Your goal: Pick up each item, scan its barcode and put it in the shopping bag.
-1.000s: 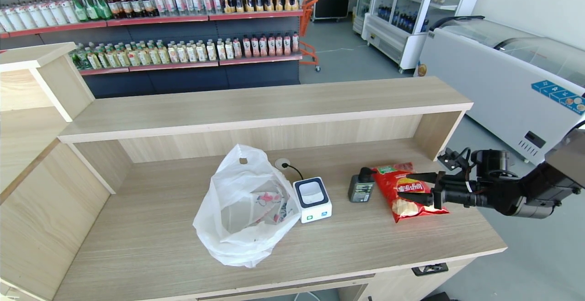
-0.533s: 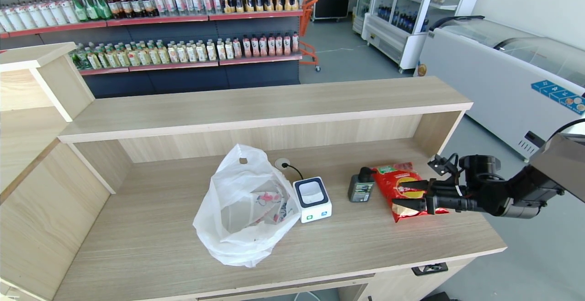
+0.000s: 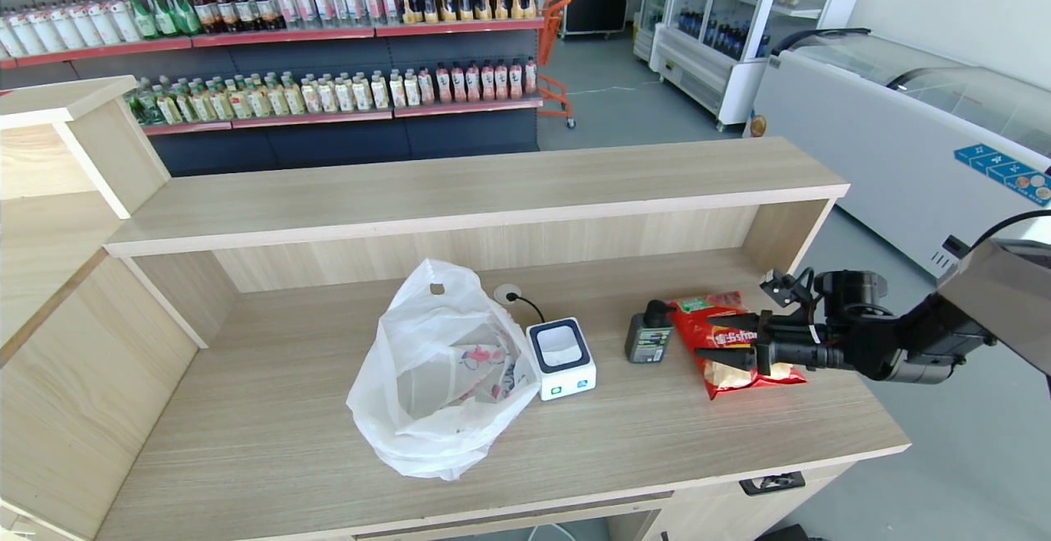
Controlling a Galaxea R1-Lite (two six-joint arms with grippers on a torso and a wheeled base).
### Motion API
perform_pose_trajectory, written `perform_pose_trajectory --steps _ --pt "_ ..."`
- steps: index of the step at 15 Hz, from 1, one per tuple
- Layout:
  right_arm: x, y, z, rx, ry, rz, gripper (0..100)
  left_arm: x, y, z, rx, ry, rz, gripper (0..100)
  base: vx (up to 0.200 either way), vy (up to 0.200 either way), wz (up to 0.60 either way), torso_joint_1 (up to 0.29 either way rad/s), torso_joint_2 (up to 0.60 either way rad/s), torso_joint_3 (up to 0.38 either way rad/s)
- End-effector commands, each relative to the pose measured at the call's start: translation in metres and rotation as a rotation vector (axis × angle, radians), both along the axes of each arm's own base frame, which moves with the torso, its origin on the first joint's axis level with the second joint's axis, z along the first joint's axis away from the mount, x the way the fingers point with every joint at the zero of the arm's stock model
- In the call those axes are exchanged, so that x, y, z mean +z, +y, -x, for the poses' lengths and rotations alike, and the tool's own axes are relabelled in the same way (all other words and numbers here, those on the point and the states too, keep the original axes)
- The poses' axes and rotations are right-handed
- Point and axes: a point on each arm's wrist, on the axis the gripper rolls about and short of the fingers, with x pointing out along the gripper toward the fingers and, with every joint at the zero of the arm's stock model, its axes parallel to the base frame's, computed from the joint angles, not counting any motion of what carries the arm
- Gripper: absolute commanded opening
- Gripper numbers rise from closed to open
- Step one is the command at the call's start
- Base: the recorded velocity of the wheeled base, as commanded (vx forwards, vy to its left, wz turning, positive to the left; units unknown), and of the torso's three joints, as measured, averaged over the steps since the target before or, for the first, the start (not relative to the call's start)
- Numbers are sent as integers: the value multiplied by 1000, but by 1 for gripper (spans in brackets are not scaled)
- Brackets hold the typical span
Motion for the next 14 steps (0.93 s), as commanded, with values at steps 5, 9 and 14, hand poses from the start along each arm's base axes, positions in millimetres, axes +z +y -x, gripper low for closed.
perform_pose_trajectory --steps 5,9,14 --pt "-20 2 -15 12 10 -8 100 0 0 0 2 0 0 0 0 0 0 0 0 0" --pt "-25 20 -29 49 -1 -18 100 0 0 0 0 0 0 0 0 0 0 0 0 0" --pt "-38 23 -34 45 51 -38 100 0 0 0 0 0 0 0 0 0 0 0 0 0"
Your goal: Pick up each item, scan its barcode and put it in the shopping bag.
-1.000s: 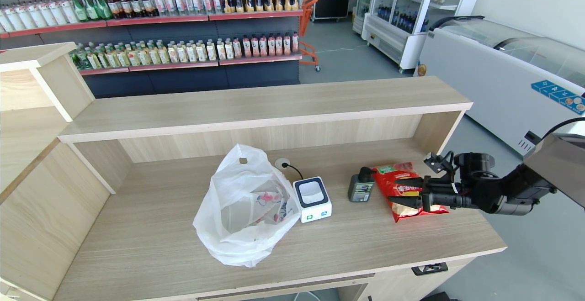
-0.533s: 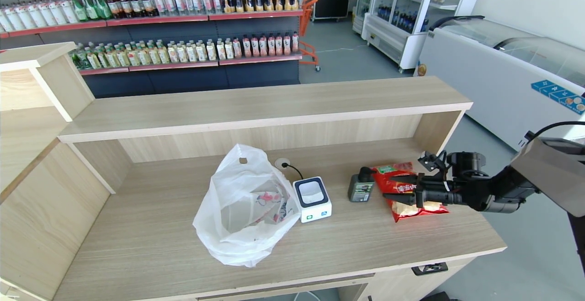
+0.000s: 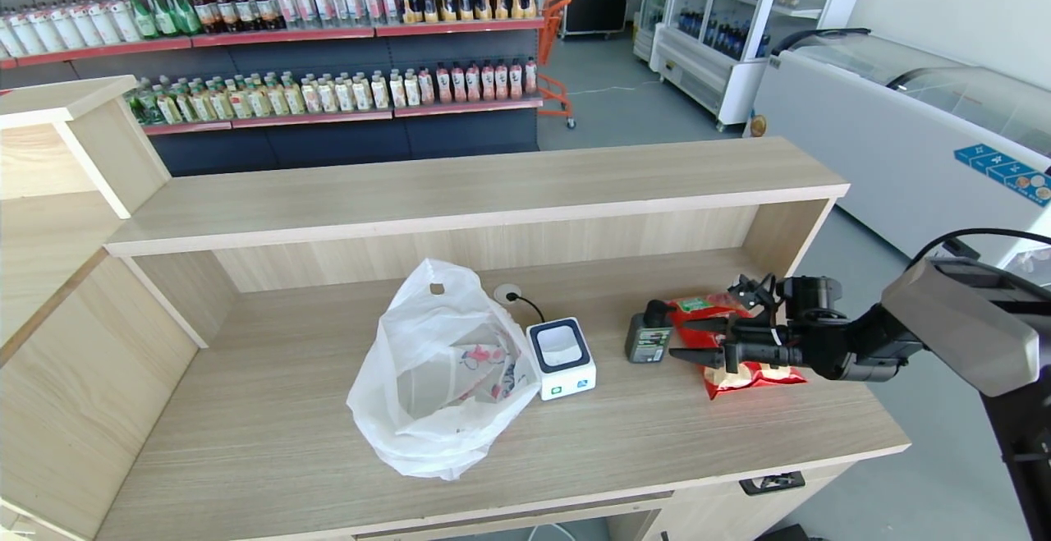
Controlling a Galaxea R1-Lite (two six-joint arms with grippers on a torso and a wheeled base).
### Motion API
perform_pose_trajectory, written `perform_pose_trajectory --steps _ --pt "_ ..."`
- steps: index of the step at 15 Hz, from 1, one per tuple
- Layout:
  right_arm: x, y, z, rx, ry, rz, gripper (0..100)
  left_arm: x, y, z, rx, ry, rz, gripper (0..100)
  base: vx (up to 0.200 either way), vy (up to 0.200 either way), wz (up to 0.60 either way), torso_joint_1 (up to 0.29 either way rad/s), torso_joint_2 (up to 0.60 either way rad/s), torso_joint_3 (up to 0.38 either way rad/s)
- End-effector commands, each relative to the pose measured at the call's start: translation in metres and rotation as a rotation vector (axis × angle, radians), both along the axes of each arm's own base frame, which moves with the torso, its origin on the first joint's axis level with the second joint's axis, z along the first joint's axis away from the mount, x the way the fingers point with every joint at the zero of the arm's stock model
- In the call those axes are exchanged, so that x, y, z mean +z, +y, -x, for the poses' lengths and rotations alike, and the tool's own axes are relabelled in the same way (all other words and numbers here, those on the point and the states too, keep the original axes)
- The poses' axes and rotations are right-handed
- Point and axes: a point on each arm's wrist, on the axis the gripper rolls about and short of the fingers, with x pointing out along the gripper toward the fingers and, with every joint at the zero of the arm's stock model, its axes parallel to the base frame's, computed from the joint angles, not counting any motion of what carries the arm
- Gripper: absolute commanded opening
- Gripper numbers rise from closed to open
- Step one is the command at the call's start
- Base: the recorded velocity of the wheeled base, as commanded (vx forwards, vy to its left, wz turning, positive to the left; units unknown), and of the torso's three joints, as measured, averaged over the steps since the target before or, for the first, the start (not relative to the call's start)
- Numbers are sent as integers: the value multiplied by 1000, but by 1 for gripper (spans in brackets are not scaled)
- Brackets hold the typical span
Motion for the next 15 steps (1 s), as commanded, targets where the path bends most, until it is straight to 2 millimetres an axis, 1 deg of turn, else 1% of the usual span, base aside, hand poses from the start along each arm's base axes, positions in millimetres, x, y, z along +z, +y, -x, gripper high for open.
perform_pose_trajectory --steps 1,4,6,7,12,15 --pt "-9 3 0 2 32 -8 100 0 0 0 0 0 0 0 0 0 0 0 0 0" --pt "-14 12 -3 16 53 -20 100 0 0 0 0 0 0 0 0 0 0 0 0 0" --pt "-15 14 -6 35 45 -30 100 0 0 0 0 0 0 0 0 0 0 0 0 0" --pt "-16 14 -6 61 44 -46 0 0 0 0 0 0 0 0 0 0 0 0 0 0" --pt "-16 21 -10 90 33 -56 0 0 0 0 0 0 0 0 0 0 0 0 0 0" --pt "-15 21 -10 90 30 -56 0 0 0 0 0 0 0 0 0 0 0 0 0 0"
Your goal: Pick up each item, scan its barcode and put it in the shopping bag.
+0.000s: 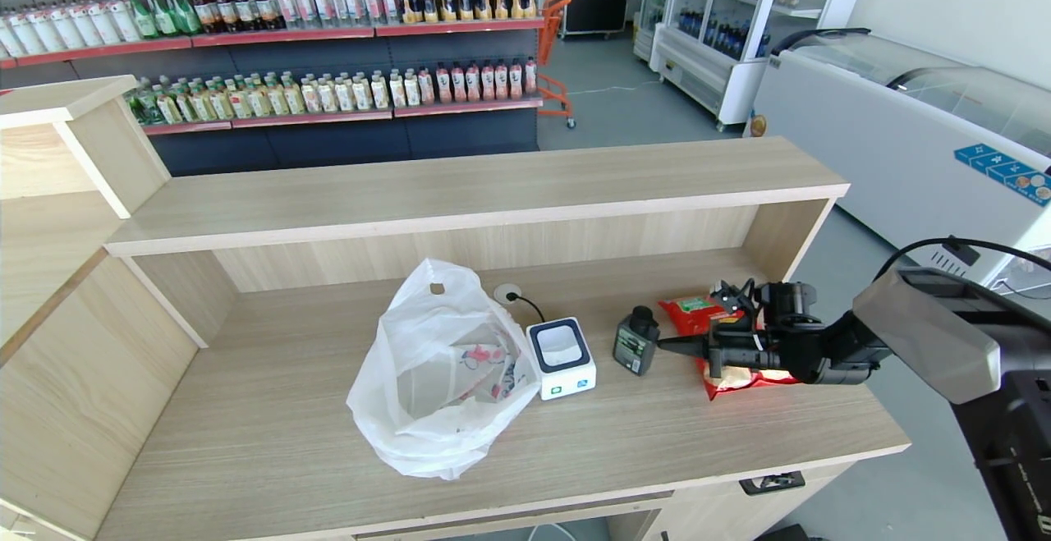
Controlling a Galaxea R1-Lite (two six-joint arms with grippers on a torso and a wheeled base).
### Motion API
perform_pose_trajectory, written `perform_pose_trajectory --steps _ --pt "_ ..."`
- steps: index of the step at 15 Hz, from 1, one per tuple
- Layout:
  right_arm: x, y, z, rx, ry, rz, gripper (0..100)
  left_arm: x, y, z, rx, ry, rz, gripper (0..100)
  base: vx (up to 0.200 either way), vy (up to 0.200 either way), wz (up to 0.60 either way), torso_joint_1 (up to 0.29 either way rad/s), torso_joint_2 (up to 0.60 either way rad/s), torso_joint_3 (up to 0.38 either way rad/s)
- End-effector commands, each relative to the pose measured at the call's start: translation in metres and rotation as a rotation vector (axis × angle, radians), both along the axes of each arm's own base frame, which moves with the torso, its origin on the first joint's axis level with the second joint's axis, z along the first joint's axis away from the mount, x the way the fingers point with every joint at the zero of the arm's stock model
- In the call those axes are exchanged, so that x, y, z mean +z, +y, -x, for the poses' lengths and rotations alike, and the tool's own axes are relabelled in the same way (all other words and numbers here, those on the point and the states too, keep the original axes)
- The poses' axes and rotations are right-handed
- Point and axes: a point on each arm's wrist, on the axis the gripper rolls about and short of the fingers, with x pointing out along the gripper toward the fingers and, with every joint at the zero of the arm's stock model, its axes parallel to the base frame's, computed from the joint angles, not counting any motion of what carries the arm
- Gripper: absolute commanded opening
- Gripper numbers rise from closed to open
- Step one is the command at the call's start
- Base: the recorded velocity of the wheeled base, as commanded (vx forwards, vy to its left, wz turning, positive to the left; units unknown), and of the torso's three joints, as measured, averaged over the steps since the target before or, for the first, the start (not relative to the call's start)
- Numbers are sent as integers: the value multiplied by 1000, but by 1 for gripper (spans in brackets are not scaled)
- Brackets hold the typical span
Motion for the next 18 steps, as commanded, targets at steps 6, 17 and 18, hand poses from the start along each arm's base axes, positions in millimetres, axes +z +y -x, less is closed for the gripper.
perform_pose_trajectory --steps 6,17,18 --pt "35 -9 10 -16 -60 6 0 0 0 0 0 -1 0 0 0 0 0 0 0 0" --pt "49 -19 21 -120 -102 100 100 0 0 0 0 0 0 0 0 0 0 0 0 0" --pt "49 -22 21 -130 -97 97 100 0 0 0 0 0 0 0 0 0 0 0 0 0"
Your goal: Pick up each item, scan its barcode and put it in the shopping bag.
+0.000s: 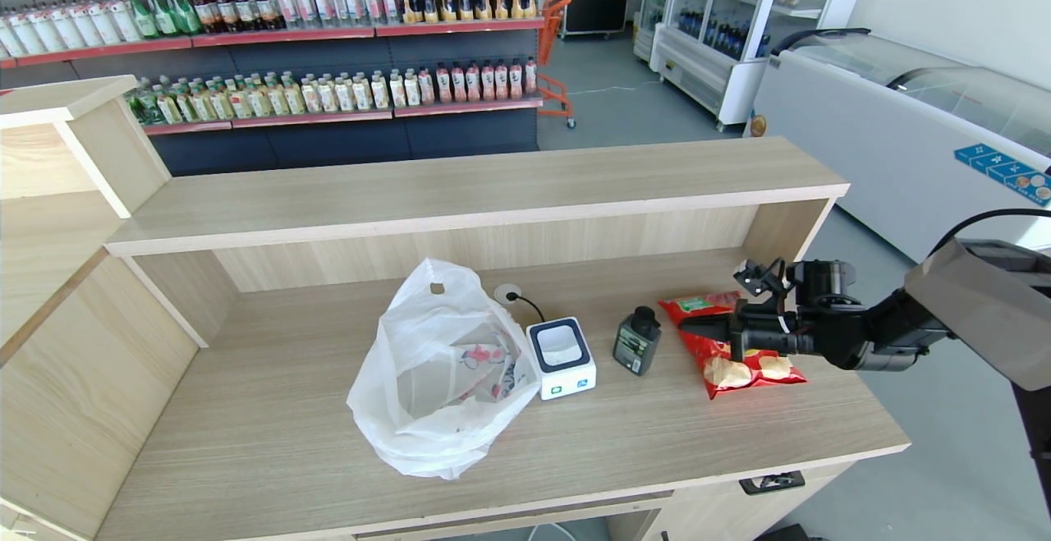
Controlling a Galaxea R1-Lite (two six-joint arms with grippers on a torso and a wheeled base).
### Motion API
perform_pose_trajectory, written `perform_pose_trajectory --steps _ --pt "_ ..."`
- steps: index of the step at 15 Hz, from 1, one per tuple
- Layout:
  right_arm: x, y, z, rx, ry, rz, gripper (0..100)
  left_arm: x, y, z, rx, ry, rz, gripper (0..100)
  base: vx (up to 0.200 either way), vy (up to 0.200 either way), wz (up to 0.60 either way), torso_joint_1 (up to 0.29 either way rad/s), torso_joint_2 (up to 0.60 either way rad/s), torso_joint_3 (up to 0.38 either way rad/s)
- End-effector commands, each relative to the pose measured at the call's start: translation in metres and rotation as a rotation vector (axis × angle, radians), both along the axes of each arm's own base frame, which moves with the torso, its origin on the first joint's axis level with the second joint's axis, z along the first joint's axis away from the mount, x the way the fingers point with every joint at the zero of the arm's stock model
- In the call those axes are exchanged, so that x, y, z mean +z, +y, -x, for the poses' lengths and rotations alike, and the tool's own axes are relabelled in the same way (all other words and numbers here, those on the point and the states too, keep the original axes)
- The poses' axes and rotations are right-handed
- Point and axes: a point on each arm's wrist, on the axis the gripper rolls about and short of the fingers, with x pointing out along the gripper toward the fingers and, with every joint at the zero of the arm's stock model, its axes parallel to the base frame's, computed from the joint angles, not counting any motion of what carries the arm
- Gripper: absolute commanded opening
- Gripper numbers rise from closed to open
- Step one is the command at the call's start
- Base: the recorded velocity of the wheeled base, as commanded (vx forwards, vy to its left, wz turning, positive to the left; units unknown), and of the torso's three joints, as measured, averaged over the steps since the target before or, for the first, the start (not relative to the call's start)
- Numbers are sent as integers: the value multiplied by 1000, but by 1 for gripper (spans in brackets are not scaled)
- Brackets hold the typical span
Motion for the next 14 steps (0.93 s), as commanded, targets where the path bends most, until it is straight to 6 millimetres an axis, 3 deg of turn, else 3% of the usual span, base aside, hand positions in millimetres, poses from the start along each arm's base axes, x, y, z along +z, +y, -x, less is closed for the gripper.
perform_pose_trajectory --steps 1,7,14 --pt "0 -4 0 -10 6 -2 100 0 0 0 0 0 0 0 0 0 0 0 0 0" --pt "-28 -1 -15 -2 19 -7 100 0 0 0 0 -2 0 0 0 0 0 0 0 0" --pt "-46 27 -29 91 46 -57 100 0 0 0 2 0 0 0 0 0 0 0 0 0"
